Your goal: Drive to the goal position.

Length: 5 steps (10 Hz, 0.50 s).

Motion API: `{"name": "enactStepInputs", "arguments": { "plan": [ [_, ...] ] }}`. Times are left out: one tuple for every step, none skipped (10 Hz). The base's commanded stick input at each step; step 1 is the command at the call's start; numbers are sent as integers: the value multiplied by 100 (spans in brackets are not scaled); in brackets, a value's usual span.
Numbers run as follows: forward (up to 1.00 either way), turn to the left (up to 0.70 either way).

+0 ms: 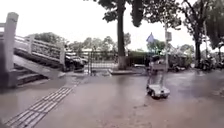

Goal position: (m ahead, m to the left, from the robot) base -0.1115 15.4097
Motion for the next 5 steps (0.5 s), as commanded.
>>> {"name": "enactStepInputs", "arguments": {
  "plan": [
    [69, 1],
    [69, 1],
    [69, 1],
    [69, 1],
    [69, 1]
  ]
}}
